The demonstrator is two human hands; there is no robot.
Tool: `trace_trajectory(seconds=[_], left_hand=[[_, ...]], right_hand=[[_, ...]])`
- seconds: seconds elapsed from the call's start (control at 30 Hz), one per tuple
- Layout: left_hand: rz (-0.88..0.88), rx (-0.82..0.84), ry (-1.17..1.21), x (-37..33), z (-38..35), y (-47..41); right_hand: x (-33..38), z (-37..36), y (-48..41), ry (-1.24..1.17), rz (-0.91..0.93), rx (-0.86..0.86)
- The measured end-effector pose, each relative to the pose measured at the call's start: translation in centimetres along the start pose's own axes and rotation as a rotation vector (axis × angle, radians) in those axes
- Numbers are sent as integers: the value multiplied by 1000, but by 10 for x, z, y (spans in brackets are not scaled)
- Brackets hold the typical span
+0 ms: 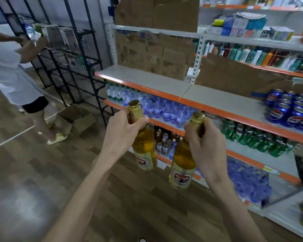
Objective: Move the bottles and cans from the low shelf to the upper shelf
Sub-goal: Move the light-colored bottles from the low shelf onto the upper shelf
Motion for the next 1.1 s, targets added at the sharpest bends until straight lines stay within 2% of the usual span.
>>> trace_trajectory(seconds=[0.27, 0.5, 0.9, 1.1], left_hand=[[41, 67, -31, 80, 29, -145], [-26, 90, -15, 146, 85, -270], [-197, 330, 127, 269, 184, -470], [-245, 413, 142, 311, 190, -572]], right_hand=[[46, -145, -85, -15, -38, 11], [102, -263, -141, 8, -11, -16], [199, -467, -193, 108, -188, -263], [224, -554, -237, 127, -222, -318]])
Point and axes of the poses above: each hand's wrist, its own y-axis away from the middle knuckle, its own z-axis out of the back of the hand, x = y × z, the point moved 4 cm from there along -y, towards the middle knuckle, and after that the axes turned 5 degrees about -x, right-handed, at the moved point
